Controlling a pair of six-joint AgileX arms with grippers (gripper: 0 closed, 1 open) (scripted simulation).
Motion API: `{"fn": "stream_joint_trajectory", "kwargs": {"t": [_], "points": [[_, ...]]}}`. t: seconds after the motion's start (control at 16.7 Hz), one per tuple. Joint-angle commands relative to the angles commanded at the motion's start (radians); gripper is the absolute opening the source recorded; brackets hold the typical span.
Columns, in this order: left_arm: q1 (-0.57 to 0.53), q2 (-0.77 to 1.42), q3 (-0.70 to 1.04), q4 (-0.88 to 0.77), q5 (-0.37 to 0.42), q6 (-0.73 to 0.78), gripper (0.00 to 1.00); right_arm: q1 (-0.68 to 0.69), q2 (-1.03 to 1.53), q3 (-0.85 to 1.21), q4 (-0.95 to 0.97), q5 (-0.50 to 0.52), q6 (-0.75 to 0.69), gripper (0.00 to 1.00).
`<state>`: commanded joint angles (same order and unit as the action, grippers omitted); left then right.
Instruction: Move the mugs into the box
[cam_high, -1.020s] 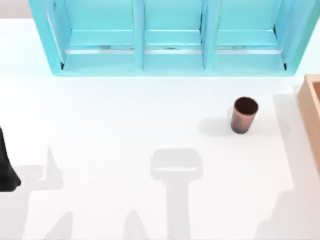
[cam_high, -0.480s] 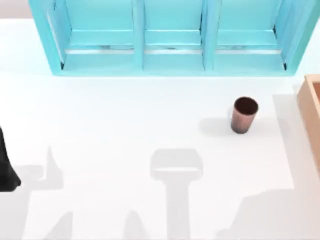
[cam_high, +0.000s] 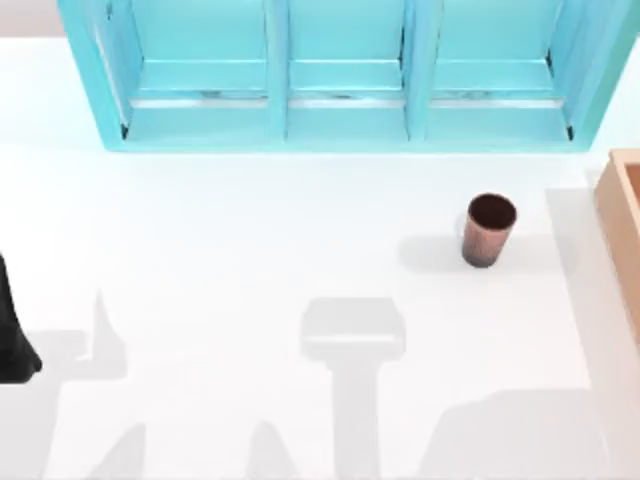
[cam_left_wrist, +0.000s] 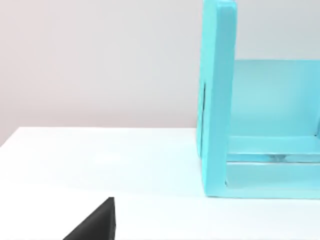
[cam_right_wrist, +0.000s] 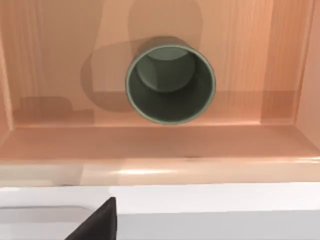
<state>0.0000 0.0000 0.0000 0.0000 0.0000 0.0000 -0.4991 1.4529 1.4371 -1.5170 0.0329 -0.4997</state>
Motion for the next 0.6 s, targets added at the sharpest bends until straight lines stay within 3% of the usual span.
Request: {"fn": "stream_joint_trajectory", "kwargs": {"t": [0.3, 0.6], "points": [[0.000, 0.000, 0.000, 0.000, 0.000, 0.000, 1.00, 0.110, 0.114, 0.110, -0.003, -0.007, 0.110, 1.00], [0.000, 0.000, 0.000, 0.000, 0.000, 0.000, 1.00, 0.427, 0.417, 0.374, -0.003, -0.013, 0.441, 1.00]]}}
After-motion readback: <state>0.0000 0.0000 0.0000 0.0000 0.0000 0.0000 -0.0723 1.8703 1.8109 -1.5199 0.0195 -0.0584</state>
